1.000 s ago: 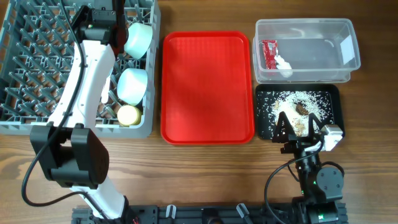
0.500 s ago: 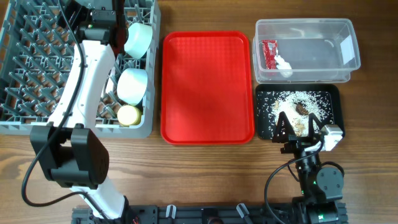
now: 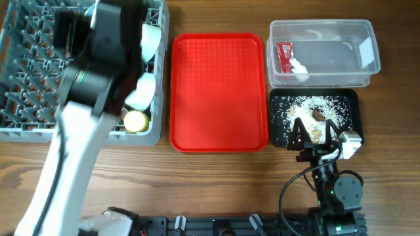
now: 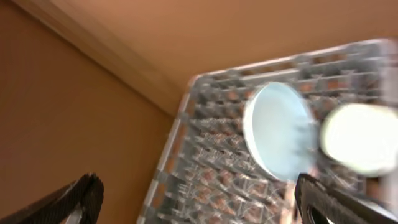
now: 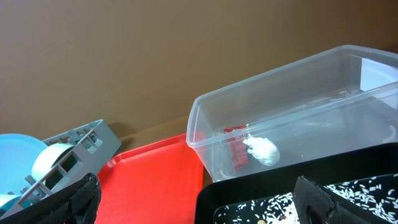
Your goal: Sort waste into correct bins and load items into the dishwasher rack
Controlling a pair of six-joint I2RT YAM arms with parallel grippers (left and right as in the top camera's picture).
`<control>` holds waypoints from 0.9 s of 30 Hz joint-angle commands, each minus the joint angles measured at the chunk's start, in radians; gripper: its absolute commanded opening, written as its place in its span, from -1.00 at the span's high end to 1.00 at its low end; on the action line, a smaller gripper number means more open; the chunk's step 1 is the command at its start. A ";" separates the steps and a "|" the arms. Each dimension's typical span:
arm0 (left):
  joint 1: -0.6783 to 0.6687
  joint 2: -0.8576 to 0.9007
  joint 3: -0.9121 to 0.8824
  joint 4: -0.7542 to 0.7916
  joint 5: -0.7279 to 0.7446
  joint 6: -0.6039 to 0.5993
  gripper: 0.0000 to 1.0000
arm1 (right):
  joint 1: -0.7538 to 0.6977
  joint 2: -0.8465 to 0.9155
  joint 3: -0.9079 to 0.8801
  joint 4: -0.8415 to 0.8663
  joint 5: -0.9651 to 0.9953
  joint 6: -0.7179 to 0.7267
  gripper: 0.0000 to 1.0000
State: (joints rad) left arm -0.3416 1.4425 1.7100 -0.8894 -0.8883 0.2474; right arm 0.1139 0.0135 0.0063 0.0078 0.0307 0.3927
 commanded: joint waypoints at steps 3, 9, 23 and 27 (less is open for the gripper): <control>-0.104 -0.176 0.004 -0.220 0.316 -0.294 -1.00 | -0.006 -0.010 -0.001 0.004 -0.002 0.007 -0.99; -0.164 -0.297 0.004 -0.373 0.597 -0.312 -1.00 | -0.006 -0.010 -0.001 0.004 -0.001 0.007 -1.00; -0.152 -0.343 0.003 -0.460 0.699 -0.325 -1.00 | -0.006 -0.010 -0.001 0.004 -0.002 0.007 -1.00; -0.065 -0.413 -0.071 -0.272 0.637 -0.369 -1.00 | -0.006 -0.010 -0.001 0.004 -0.002 0.007 -1.00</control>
State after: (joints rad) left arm -0.4732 1.0996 1.6997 -1.2793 -0.2008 -0.0738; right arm 0.1139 0.0135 0.0063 0.0082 0.0307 0.3927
